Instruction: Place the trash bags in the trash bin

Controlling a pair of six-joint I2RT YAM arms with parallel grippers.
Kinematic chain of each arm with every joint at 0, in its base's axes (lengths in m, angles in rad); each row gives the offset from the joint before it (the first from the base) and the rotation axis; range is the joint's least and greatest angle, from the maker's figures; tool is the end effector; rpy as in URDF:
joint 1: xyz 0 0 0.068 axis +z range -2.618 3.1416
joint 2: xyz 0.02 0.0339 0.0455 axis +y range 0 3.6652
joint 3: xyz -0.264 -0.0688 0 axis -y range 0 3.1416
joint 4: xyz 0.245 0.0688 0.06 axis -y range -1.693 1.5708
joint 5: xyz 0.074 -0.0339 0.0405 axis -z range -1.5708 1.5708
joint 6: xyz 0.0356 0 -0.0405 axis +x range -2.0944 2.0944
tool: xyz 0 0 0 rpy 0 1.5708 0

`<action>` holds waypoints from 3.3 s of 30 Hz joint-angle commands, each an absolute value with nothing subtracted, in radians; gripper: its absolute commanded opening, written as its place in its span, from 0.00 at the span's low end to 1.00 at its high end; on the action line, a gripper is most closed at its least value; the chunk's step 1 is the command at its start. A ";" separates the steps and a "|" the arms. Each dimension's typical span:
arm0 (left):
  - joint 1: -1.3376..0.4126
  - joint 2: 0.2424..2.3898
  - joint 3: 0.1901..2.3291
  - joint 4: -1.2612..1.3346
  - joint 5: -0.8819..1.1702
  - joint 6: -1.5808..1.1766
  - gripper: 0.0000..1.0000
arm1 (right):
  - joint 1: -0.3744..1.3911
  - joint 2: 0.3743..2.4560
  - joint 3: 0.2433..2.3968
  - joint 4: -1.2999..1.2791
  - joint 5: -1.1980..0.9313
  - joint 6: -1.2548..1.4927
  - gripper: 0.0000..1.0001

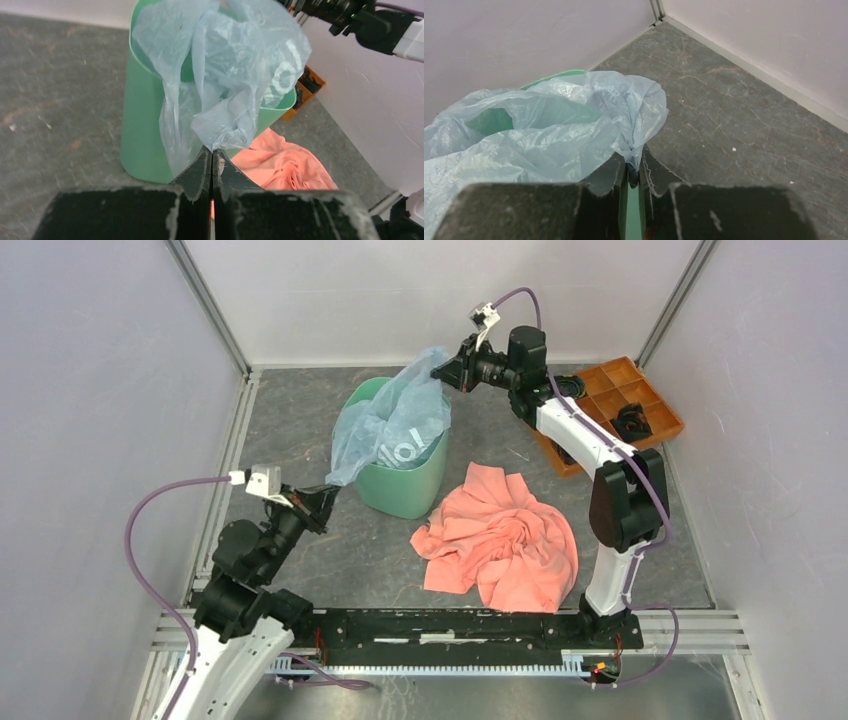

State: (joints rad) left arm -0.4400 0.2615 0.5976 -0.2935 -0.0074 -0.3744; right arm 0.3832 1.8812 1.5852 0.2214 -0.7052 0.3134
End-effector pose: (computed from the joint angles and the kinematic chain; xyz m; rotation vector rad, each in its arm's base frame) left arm 0.0779 -0.0364 0.3239 0.0452 1.5625 -0.6407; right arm 0.4118 0.1909 0.3433 -0.6221 1.6330 1.0958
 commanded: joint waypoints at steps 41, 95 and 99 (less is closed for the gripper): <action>-0.439 0.660 0.536 -0.348 -0.443 -0.723 0.07 | 0.471 1.562 1.664 -0.374 -0.024 0.087 0.89; -0.437 0.640 0.531 -0.395 -0.416 -0.775 0.02 | 0.863 1.155 0.708 0.635 0.112 0.130 0.16; -0.437 0.630 0.526 -0.381 -0.386 -0.751 0.02 | 0.797 1.142 0.599 0.808 0.003 0.217 0.11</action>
State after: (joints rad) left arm -0.4400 0.6441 0.5224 -0.3962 -0.4072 -0.7399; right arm 0.8459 1.1587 0.6746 0.5606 0.1551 0.1112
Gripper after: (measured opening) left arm 0.032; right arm 0.120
